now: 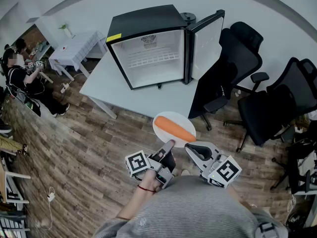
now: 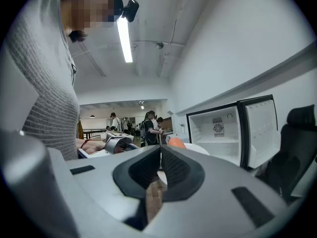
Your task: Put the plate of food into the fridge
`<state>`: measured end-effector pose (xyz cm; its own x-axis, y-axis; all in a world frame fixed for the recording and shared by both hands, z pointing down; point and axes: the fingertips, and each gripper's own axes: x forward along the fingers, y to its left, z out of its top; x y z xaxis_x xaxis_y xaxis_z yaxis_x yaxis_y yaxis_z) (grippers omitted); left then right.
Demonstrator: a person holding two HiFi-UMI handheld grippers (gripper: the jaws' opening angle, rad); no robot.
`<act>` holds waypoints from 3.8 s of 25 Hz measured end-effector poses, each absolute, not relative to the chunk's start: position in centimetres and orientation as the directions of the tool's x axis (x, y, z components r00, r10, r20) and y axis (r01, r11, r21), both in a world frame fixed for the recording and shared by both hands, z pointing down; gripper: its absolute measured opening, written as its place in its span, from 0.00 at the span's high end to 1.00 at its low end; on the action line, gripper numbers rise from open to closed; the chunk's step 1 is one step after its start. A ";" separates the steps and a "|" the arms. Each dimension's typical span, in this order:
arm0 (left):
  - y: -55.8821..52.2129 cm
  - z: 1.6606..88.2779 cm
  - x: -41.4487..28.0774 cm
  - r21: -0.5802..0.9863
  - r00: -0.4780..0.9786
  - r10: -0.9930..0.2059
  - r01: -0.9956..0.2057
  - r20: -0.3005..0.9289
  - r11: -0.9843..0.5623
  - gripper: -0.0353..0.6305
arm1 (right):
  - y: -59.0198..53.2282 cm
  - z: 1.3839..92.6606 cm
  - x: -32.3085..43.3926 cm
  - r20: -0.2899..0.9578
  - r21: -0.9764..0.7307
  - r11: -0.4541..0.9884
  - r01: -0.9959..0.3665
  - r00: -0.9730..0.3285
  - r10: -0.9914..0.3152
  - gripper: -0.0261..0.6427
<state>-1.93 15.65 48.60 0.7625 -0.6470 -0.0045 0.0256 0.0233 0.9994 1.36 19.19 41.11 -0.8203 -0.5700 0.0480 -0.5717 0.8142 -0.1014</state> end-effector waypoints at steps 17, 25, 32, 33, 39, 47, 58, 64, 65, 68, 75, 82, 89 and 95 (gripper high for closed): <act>15.5 48.9 -2.1 1.000 0.767 -0.642 0.011 0.000 0.012 0.89 | 19.0 40.4 1.0 -0.013 -0.143 0.821 -0.553 -0.828 -0.560 0.94; 15.4 48.7 -1.6 0.999 0.765 -0.644 0.031 -0.012 0.019 0.89 | 18.5 40.3 1.7 -0.026 -0.152 0.809 -0.568 -0.816 -0.578 0.94; 15.2 48.6 -0.7 0.999 0.756 -0.655 0.031 -0.012 0.018 0.89 | 18.4 40.3 2.6 -0.043 -0.149 0.826 -0.544 -0.831 -0.555 0.94; 15.2 48.7 -0.5 0.999 0.754 -0.657 0.031 -0.012 0.017 0.89 | 18.4 40.3 2.7 -0.040 -0.151 0.827 -0.542 -0.832 -0.553 0.94; 15.2 48.7 1.0 0.999 0.747 -0.665 0.043 -0.022 0.015 0.89 | 17.9 40.4 4.5 -0.051 -0.148 0.824 -0.547 -0.828 -0.559 0.94; 14.9 49.2 2.8 0.999 0.735 -0.678 0.047 -0.025 0.015 0.89 | 17.4 41.2 6.6 -0.042 -0.170 0.823 -0.541 -0.831 -0.555 0.94; 12.8 49.2 2.0 0.999 0.724 -0.690 0.048 -0.031 0.006 0.89 | 15.1 41.5 5.9 -0.050 -0.174 0.834 -0.523 -0.842 -0.538 0.94; 9.9 49.4 0.6 0.999 0.728 -0.685 0.048 -0.032 0.005 0.89 | 12.0 41.3 4.4 -0.055 -0.173 0.835 -0.523 -0.841 -0.538 0.94; 9.3 49.4 0.3 0.999 0.728 -0.684 0.049 -0.032 0.005 0.89 | 11.4 41.3 4.1 -0.054 -0.172 0.835 -0.522 -0.842 -0.537 0.94; 7.4 49.4 -0.7 0.999 0.729 -0.684 0.053 -0.034 0.007 0.89 | 9.6 41.2 2.8 -0.049 -0.165 0.839 -0.519 -0.845 -0.533 0.94; 2.7 49.7 -2.8 0.998 0.734 -0.678 0.065 -0.040 0.011 0.89 | 4.8 41.2 0.4 -0.030 -0.159 0.840 -0.519 -0.848 -0.530 0.94; -2.0 49.7 -4.5 0.998 0.748 -0.662 0.066 -0.047 0.003 0.89 | 0.9 41.1 -2.2 -0.029 -0.160 0.854 -0.495 -0.862 -0.505 0.94; -5.9 49.8 -6.3 0.998 0.764 -0.644 0.064 -0.045 0.006 0.89 | -3.4 41.3 -3.7 -0.030 -0.154 0.830 -0.537 -0.837 -0.547 0.94; -8.7 50.7 -8.2 0.999 0.783 -0.621 0.037 -0.033 -0.005 0.89 | -6.0 41.9 -5.5 -0.035 -0.152 0.806 -0.572 -0.812 -0.583 0.94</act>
<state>-8.17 -8.70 50.67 0.7831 -0.6210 -0.0325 0.0373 -0.0053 0.9993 -5.48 -5.96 41.88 -0.8119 -0.5827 -0.0351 -0.5719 0.8061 -0.1522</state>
